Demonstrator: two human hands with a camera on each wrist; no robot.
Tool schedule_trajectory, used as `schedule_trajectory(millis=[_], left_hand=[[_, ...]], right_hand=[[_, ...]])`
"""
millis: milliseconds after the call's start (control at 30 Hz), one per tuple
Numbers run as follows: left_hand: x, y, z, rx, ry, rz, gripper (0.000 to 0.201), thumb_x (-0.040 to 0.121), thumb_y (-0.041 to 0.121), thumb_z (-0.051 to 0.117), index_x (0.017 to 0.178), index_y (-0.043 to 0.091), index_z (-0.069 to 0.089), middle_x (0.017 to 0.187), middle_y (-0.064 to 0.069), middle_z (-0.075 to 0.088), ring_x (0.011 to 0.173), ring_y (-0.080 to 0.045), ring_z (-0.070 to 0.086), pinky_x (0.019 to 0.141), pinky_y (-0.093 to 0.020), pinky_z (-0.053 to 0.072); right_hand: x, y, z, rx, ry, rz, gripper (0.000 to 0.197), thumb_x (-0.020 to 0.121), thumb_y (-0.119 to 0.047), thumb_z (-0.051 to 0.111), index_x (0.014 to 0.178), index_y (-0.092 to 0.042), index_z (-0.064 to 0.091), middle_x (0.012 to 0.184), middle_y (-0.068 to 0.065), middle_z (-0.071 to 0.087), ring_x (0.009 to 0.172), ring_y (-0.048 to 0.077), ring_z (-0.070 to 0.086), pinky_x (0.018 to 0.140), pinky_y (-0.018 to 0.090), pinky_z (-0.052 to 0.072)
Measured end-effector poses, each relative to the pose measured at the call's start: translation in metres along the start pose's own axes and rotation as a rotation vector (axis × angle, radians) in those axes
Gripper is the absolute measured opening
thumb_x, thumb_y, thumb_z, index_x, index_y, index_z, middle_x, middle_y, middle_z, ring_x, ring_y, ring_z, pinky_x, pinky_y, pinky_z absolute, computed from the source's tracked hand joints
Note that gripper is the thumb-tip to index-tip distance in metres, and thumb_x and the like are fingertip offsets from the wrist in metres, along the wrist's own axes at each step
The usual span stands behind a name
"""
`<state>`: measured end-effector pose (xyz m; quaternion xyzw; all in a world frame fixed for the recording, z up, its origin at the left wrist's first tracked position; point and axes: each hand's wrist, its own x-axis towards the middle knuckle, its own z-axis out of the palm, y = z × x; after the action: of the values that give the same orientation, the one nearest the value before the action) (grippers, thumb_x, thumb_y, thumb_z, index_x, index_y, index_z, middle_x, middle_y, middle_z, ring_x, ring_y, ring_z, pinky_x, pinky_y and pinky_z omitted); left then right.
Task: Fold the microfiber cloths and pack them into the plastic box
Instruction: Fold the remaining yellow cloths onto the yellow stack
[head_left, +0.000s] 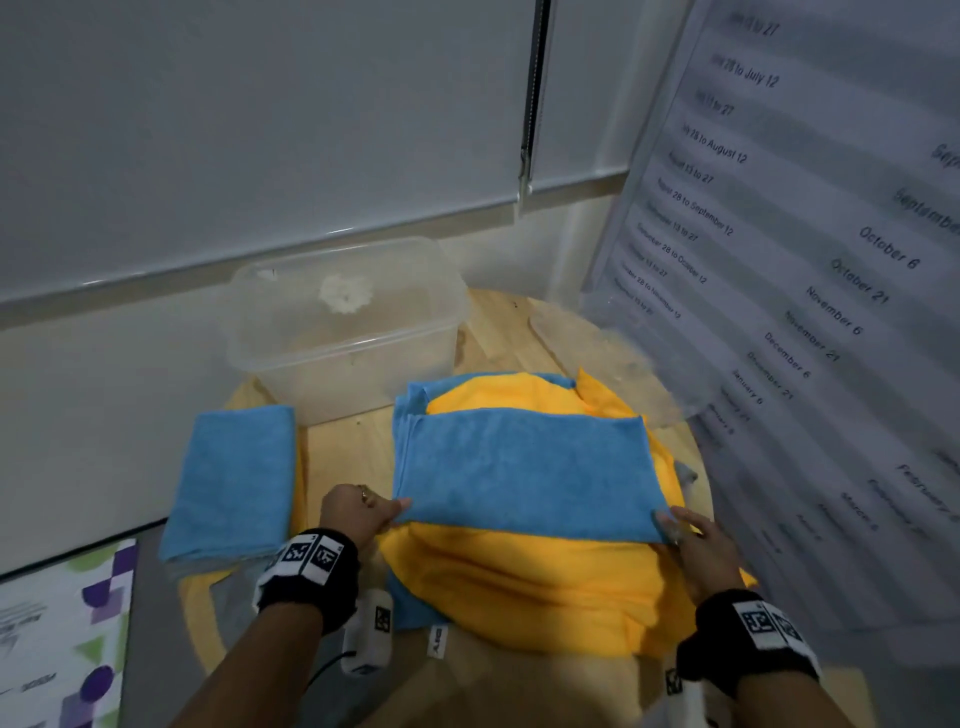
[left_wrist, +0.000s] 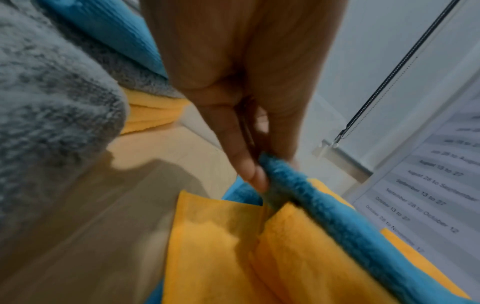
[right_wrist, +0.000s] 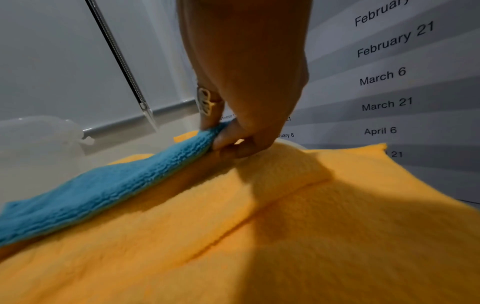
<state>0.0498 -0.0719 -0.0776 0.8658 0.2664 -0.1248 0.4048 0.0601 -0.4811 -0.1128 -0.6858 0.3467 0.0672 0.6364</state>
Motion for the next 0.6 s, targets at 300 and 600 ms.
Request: schedule_trajectory(millis=[300,600], left_hand=[[-0.002,-0.012,-0.020,-0.133,-0.003,0.006,0.038,0.069,-0.003,0.075,0.105,0.002,0.064,0.077,-0.004,0.064,0.074,-0.018,0.060,0.056,-0.017,0.052],[0.003,-0.026,-0.008,0.218,-0.363,0.055,0.058,0.074,-0.017,0.043,0.126,0.008,0.047,0.068,-0.004,0.045,0.061,-0.016,0.046,0.049,-0.018,0.038]], right_hand=[[-0.002,-0.027,-0.015,-0.047,-0.123,0.037,0.033,0.074,0.013,0.068,0.070,-0.012,0.046,0.084,0.014,0.056,0.075,0.025,0.056,0.047,0.020,0.052],[-0.001,-0.019,0.006,-0.132,-0.456,0.204,0.021,0.075,-0.008,0.072,0.096,-0.007,0.072,0.111,0.009,0.066,0.100,0.027,0.063,0.073,0.031,0.053]])
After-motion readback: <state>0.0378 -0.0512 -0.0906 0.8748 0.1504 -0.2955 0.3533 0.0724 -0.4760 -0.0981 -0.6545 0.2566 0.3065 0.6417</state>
